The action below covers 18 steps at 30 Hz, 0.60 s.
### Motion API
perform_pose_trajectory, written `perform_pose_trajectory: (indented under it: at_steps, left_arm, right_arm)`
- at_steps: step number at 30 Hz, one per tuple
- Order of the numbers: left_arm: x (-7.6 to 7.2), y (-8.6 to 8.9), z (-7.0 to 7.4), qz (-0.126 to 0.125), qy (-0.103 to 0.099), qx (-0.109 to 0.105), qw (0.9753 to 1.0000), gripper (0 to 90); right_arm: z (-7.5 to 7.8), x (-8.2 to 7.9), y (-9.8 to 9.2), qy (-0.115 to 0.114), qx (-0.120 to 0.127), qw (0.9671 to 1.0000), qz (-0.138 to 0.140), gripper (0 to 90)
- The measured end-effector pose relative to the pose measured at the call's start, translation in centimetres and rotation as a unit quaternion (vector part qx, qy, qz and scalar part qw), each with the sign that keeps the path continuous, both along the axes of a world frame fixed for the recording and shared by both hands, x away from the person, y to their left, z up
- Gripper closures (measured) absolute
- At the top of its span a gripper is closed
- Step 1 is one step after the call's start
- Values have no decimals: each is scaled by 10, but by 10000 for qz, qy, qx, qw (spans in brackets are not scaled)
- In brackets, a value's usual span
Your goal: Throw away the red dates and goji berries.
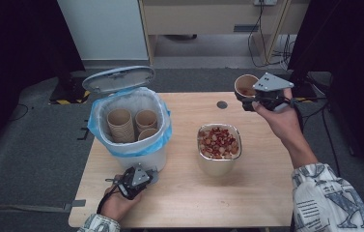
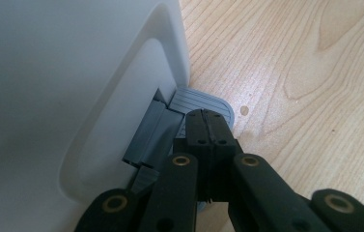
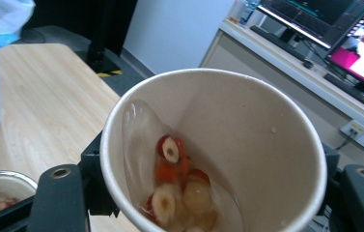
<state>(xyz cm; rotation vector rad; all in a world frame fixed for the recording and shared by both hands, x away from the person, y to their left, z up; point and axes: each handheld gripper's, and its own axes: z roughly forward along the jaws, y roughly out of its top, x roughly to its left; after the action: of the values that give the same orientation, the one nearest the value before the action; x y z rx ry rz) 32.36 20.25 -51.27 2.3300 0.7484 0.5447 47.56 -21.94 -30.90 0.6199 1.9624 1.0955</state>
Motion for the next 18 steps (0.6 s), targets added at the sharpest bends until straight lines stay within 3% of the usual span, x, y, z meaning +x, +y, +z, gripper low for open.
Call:
perform_pose_trajectory:
  at_steps: [3,15,18]
  left_arm:
    - [0,0,0,3,4,-9,10000,898]
    - [0,0,0,-2,-1,0,10000,898]
    - [0,0,0,-1,0,-3,10000,898]
  right_arm:
    - [2,1,-4,-1,35,10000,-93,296]
    - [1,-3,5,-90,-85,9999,118,296]
    - [2,-1,3,-99,-43,9999,-1,296]
